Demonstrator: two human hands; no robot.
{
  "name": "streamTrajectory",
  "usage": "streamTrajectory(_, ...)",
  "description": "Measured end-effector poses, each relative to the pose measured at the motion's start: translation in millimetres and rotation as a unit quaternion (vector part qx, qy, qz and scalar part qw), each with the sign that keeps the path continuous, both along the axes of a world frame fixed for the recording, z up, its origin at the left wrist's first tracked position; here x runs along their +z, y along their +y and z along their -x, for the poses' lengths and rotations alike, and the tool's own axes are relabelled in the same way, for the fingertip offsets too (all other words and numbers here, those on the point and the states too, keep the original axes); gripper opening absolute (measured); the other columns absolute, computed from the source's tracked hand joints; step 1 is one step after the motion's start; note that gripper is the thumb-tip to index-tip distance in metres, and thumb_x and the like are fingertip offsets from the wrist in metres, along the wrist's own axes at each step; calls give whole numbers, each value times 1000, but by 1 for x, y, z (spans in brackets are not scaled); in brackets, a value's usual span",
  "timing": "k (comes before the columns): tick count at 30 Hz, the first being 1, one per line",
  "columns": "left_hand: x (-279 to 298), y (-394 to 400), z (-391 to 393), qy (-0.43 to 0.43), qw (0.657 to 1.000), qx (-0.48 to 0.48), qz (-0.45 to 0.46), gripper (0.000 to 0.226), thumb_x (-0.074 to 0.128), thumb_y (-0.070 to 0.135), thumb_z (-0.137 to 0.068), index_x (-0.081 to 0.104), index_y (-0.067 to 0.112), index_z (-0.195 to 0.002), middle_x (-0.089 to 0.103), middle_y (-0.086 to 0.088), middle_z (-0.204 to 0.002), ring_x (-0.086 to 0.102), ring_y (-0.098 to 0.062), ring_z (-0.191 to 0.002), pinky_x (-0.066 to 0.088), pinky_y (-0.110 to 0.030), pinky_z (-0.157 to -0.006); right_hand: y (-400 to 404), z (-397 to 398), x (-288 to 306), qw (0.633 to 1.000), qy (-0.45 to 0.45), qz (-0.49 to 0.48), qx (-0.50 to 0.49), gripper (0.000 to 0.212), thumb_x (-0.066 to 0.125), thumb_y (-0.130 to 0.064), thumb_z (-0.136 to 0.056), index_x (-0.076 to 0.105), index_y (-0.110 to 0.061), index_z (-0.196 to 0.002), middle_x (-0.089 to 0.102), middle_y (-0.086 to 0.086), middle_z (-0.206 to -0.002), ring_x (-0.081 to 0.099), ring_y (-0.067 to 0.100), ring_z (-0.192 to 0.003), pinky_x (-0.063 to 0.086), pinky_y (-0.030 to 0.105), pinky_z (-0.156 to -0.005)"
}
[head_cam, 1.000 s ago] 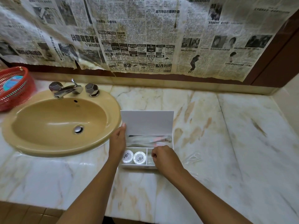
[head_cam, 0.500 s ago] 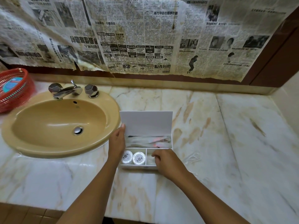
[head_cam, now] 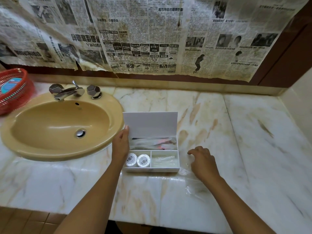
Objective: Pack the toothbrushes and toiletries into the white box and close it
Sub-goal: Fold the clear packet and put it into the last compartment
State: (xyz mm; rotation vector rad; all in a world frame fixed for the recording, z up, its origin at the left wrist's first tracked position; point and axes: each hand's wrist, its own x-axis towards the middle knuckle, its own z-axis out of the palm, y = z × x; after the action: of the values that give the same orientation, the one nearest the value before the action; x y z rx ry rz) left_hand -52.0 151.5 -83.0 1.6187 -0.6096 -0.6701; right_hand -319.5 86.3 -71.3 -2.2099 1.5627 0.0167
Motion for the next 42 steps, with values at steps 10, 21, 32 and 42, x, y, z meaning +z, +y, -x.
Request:
streamTrajectory(10, 1, 5, 2, 7, 1000, 6, 15, 29, 42, 37, -104, 69, 29, -99, 72, 11, -103, 66, -8, -101, 48, -20, -85, 0, 6, -10, 999, 24, 30, -10, 37, 51, -2, -87, 66, -23, -114, 65, -5, -113, 49, 19, -110, 35, 30, -86)
streamTrajectory(21, -10, 4, -5, 9, 1000, -5, 16, 33, 45, 44, -102, 66, 22, -89, 71, 4, -99, 65, -14, -96, 50, -33, -91, -2, 9, 5, 999, 5, 7, -31, 32, 49, -3, -86, 71, -22, -101, 68, -3, -103, 62, 21, -91, 41, 27, -79)
streamTrajectory(32, -13, 4, -7, 4, 1000, -3, 17, 32, 46, 52, -97, 57, 22, -89, 58, 3, -92, 54, -11, -87, 45, -32, -84, -4, 3, 24, 998, -32, -3, -51, 13, 60, -17, -85, 56, -21, -73, 61, -6, -72, 57, 17, -65, 40, 25, -54)
streamTrajectory(42, -12, 4, -6, 9, 1000, -5, 12, 33, 46, 50, -99, 62, 23, -89, 66, 3, -94, 60, -12, -90, 48, -33, -88, 15, -35, 52, 979, -194, 44, 48, 11, 61, -11, -88, 70, -17, -89, 68, -1, -90, 61, 19, -85, 48, 33, -76)
